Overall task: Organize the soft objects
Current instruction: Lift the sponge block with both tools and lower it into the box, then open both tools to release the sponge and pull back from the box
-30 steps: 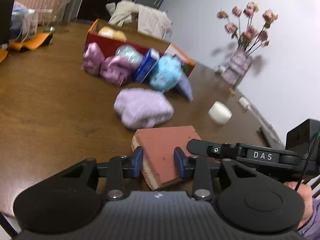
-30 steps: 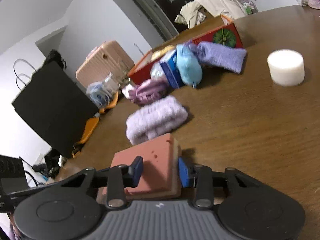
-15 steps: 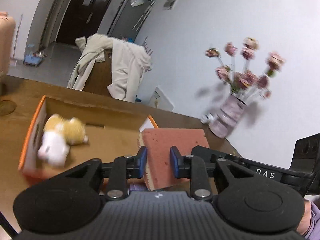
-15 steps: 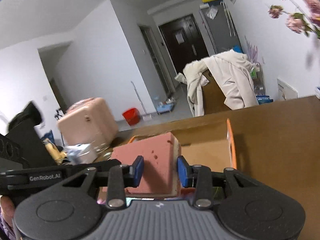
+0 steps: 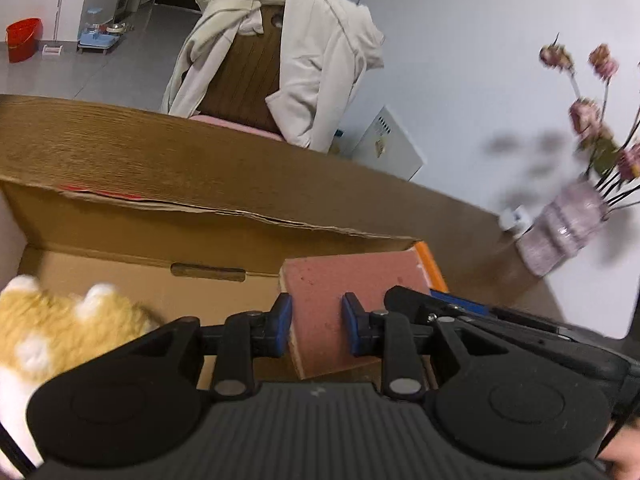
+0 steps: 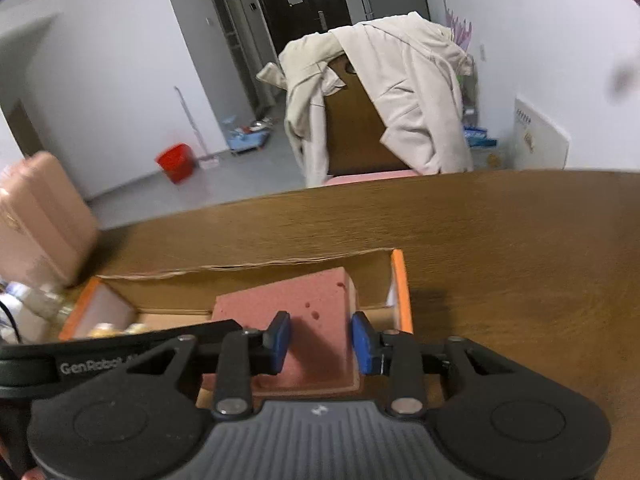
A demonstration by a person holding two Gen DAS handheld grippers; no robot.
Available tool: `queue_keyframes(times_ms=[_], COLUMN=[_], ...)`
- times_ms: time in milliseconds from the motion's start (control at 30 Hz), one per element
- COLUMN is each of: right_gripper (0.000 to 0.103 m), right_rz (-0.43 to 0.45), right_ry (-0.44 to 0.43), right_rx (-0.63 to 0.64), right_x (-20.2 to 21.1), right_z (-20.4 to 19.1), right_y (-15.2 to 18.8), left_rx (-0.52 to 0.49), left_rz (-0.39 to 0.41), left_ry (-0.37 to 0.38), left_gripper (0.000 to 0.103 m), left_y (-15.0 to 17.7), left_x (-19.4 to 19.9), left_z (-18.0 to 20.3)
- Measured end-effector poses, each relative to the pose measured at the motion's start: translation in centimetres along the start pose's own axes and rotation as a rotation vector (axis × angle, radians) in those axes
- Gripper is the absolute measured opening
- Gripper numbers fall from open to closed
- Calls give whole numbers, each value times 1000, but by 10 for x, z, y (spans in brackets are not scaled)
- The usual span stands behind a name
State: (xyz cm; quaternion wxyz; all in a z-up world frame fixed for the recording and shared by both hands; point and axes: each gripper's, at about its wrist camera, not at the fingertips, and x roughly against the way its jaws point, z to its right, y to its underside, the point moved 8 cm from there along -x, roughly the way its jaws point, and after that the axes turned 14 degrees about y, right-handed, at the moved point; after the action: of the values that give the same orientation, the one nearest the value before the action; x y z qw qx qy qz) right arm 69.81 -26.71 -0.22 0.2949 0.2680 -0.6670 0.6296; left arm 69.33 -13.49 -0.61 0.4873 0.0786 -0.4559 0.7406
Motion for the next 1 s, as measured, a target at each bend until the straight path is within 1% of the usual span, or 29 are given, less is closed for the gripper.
queue_keyframes(times_ms=[33,100,133,167,233,333,367,400,433,467,533,567,600,633,700,767,800,867,933,967,1000], right_gripper=[33,31,30,30,30,30,31,33,39,41,44,44,47,51,57,59,63,69,72,73,77], right_rz=[11,18,24,29,33,69,86,99,107,112,121,130,141,156,181,199,207,217,230,241,250], right_ry=[29,85,84,76,52,25,8,-12,-36,-61,-84,-90,-98,-107,-121,-144,-160,-198,-248,-272,-288], right_rx=[21,66,72,68,60,58,61,59,57,54,57,65,81,95,109,119,124,125,137,141,143], right_x=[-5,-9,-8,-5,5,32,45,56,68,83,108,121,137,152,180,205,221,247,272,285,295], right_z=[0,-3,-3,-3,-3,1,1,3,3,5,9,10,12,14,18,20,22,23,23,24,24], right_y=[-1,1,1,1,-1,-8,-10,-13,-14,-15,-13,-11,-8,-5,4,13,22,39,62,74,84], left_rx=[-6,-45,-66,-82,-122,-178,-191,-205,-220,-235,-284,-309,-334,-353,-380,-416,-434,-495,-555,-582,-604], left_rz=[-5,-11,-2,7,24,54,64,69,74,80,83,93,106,116,140,164,177,201,226,242,260], left_ry=[-7,2,-2,-7,-24,-44,-54,-59,-65,-66,-71,-89,-110,-121,-130,-133,-140,-133,-118,-112,-110], left_gripper=[29,30,31,35,35,35,39,41,45,51,59,60,60,61,64,67,68,78,80,83,85], left_y=[0,0,-1,-2,-5,-9,-10,-9,-9,-7,-1,3,7,12,24,38,45,65,87,101,114], left_x=[-3,-4,0,4,17,43,54,65,77,92,118,133,149,162,193,221,234,262,287,301,313], left_z=[-1,5,8,11,17,30,35,39,44,50,61,65,70,75,85,97,102,116,130,136,142])
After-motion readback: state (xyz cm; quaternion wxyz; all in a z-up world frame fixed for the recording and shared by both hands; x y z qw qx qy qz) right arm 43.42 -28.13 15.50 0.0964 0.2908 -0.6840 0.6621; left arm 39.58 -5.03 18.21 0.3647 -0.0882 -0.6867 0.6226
